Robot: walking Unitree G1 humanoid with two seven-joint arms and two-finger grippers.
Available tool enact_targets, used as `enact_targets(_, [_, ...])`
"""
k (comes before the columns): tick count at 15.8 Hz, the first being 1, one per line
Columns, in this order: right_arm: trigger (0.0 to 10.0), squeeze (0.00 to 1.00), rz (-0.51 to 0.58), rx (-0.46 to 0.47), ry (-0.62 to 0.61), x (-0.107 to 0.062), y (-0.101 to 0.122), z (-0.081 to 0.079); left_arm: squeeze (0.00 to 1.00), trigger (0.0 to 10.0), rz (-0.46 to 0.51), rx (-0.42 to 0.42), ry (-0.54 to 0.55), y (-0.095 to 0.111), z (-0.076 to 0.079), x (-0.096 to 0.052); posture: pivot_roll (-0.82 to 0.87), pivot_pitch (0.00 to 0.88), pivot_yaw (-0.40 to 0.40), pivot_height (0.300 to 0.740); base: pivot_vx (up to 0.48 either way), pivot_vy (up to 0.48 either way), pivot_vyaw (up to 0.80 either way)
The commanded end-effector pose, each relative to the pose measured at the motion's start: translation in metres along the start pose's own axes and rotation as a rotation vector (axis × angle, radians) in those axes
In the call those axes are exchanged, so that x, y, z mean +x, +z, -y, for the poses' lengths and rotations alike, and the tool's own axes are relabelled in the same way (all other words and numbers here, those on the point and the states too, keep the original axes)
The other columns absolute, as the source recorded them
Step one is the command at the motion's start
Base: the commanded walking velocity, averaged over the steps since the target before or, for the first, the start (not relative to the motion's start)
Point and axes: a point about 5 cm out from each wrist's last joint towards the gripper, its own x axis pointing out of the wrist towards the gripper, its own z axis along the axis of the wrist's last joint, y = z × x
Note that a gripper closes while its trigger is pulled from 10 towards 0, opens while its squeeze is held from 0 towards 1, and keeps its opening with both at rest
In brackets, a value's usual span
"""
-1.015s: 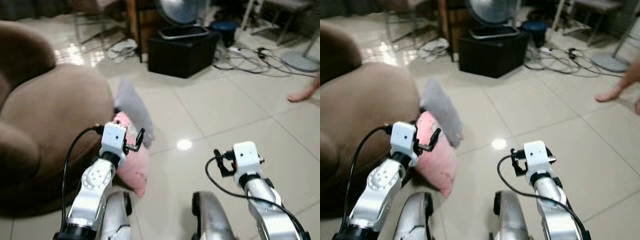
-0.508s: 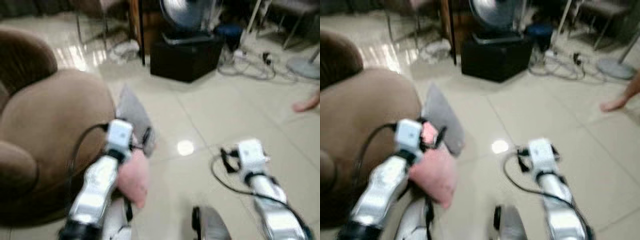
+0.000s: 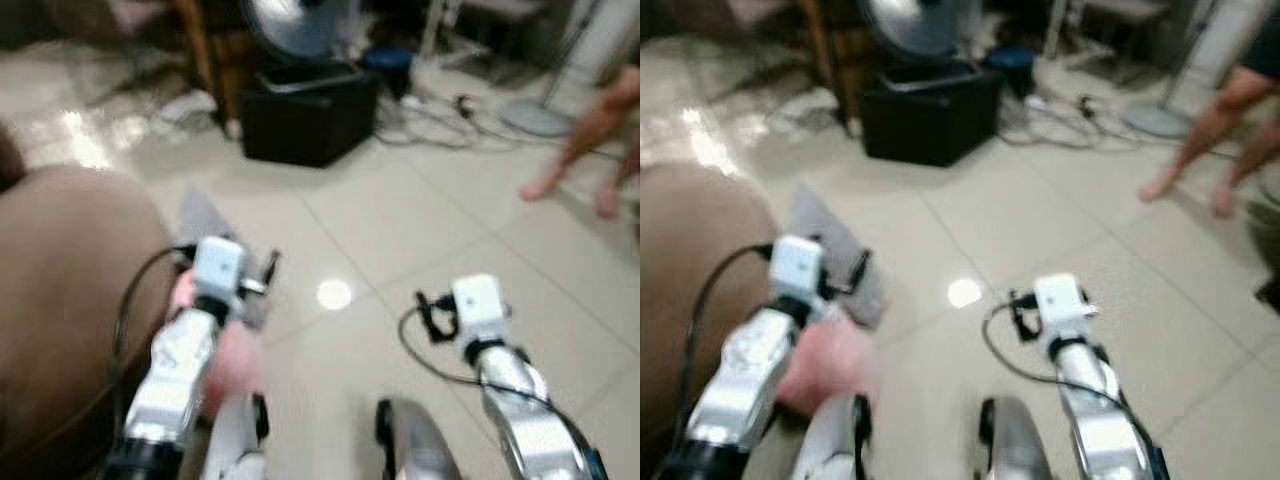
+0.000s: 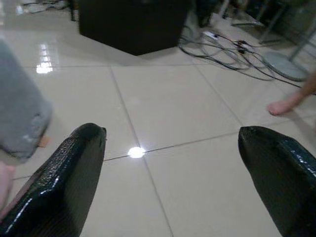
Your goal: Move the pillow to the sofa from floor
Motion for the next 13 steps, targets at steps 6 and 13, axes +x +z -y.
enact_targets(6, [10.0,0.0,-0.007,-0.053,0.093,0.0,0.0,0.001,0.0,10.0,-0.033,-0.007,0.015,-0.005,0.002,-0.002,-0.07,0.047,0.009,0.571,0.195,0.0,0.27])
enact_targets(13, [10.0,0.0,-0.037,-0.058,0.128,-0.006,-0.005,0.0,0.0,10.0,-0.083,0.039,-0.002,-0.012,0.003,-0.001,-0.07,0.058,0.012,0.571,0.0,0.0,0.57])
